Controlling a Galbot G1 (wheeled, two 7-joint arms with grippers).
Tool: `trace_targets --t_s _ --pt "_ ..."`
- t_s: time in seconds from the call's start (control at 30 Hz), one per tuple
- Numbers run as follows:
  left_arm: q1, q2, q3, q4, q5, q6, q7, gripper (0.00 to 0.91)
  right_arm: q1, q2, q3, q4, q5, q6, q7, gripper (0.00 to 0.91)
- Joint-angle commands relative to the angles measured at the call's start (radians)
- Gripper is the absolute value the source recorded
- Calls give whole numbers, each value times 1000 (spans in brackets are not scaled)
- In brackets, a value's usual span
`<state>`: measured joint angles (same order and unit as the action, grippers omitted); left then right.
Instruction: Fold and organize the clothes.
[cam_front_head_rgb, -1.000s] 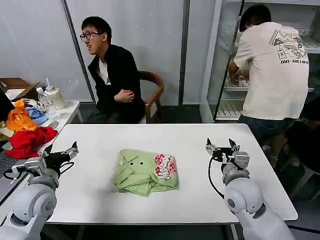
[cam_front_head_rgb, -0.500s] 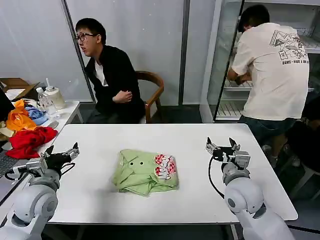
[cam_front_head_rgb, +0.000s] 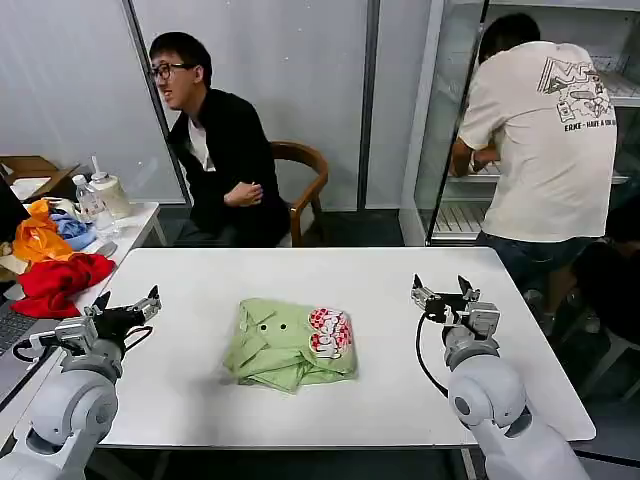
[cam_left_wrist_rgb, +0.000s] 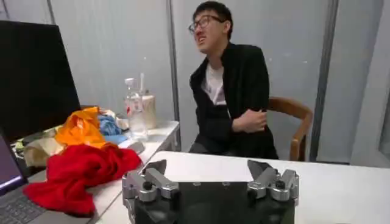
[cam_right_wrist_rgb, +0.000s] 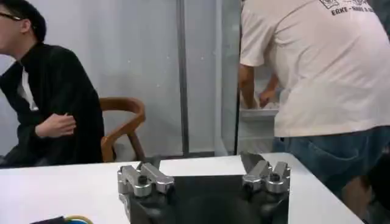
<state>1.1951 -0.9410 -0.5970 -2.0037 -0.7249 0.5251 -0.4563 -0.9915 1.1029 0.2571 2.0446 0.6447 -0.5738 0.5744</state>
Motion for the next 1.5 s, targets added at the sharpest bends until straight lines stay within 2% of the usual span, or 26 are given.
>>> trace_targets --t_s 0.03,0.57,0.73,1.5 --pt "1 0 2 -1 2 0 -1 907 0 1 -1 0 -1 2 -1 907" --pt "3 -1 7 -6 3 0 -2 907 -3 0 -2 3 -3 -2 1 907" --pt "3 -1 11 -6 4 -1 -1 907 -4 -4 -1 7 -20 -4 -21 907" --pt "1 -3 18 -7 10 -2 -1 907 0 -6 -2 6 -29 -5 -39 907"
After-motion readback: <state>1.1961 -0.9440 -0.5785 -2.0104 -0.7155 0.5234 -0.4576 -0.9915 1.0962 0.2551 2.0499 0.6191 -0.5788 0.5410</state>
